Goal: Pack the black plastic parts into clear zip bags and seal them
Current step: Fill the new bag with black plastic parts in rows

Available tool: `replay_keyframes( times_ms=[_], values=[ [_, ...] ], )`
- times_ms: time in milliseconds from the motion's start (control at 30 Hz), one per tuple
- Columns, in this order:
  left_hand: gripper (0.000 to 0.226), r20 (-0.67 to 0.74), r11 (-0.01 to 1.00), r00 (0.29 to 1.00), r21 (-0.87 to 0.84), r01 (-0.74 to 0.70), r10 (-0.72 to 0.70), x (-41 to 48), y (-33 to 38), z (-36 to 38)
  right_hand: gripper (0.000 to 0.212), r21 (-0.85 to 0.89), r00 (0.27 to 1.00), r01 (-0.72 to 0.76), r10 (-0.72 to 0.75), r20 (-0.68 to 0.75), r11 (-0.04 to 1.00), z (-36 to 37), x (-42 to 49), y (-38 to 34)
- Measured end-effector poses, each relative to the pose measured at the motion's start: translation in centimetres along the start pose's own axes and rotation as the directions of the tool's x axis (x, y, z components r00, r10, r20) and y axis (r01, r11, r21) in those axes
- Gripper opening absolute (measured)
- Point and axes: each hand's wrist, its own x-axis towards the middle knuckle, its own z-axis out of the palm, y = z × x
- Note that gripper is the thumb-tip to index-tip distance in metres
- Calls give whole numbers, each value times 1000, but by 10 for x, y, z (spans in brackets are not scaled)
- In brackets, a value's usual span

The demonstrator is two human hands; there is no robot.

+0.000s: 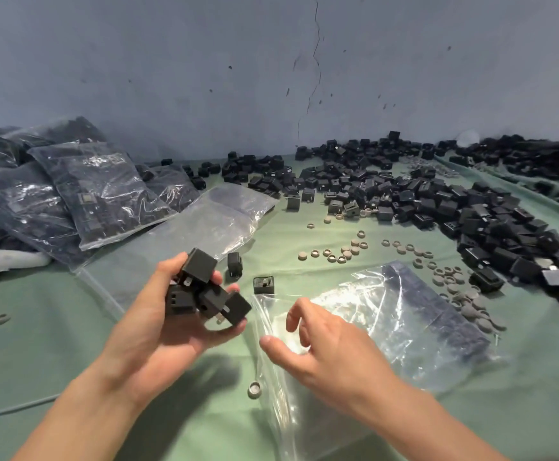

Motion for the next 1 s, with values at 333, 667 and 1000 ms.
replay_keyframes(
  times_ms=[333,667,1000],
  values=[
    [28,60,947,976,-235,218,-210,-21,-38,3,22,42,996,-57,54,70,997,0,3,1],
    [44,-36,609,863,724,-325,504,-7,-29,0,23,155,987,-161,154,53,975,-14,9,6],
    [46,638,-362,726,760,-540,256,-30,-38,1,24,338,996,-75,83,-12,938,-16,9,0]
  ],
)
